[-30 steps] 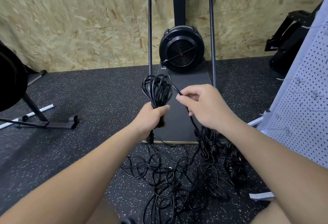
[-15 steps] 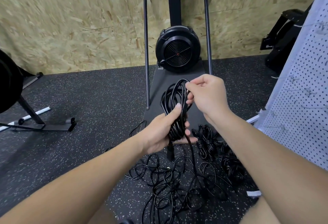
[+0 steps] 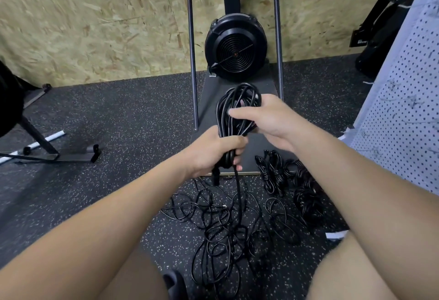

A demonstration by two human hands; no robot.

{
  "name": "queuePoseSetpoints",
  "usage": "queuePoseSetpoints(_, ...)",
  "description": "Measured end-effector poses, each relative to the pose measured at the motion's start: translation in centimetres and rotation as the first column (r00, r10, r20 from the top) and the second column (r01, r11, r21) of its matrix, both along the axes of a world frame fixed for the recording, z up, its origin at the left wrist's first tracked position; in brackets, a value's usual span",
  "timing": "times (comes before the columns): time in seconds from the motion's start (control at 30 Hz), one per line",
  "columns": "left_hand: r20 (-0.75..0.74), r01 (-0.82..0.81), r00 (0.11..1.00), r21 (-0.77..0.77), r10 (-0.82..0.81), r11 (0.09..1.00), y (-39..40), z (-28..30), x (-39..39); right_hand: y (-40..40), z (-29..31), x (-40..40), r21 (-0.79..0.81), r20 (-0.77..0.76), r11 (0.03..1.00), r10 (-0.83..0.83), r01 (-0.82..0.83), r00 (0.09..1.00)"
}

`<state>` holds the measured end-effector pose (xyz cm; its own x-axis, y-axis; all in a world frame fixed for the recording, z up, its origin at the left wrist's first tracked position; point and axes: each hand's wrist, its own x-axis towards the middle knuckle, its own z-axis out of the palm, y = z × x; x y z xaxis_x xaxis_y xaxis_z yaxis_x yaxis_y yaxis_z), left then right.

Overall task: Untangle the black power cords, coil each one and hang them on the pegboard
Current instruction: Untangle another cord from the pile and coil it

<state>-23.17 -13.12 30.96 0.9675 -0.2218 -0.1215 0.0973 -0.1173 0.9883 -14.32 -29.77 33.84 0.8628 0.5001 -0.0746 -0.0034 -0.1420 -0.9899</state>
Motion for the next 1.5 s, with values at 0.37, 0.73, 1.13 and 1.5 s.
queuePoseSetpoints(0.37,-0.006,0.060,0.998,-0.448,-0.070,0.892,1.0,1.7,0.9,0.3,1.6,0.3,0.437,0.011,0.897,0.070,-0.068,0.997)
queuePoseSetpoints(0.73,0.034,0.035,0.999,-0.237,-0.028,0.971,1.1,1.6,0.6,-0.7,2.4,0.4,0.491,-0.046,0.852,0.235,-0.183,0.971)
queuePoseSetpoints(1.13,-0.088,-0.123,0.991,-0.394,0.096,0.911,-0.5,0.9,-0.8,0.5,2.1,0.7,0.416,-0.342,0.879,-0.085,0.232,0.936)
queuePoseSetpoints(1.5,-0.046,0.046,0.997,-0.237,-0.059,0.970,-1.1,1.9,-0.9,-0.3,1.8,1.7,0.283,-0.432,0.885,-0.227,0.370,0.873)
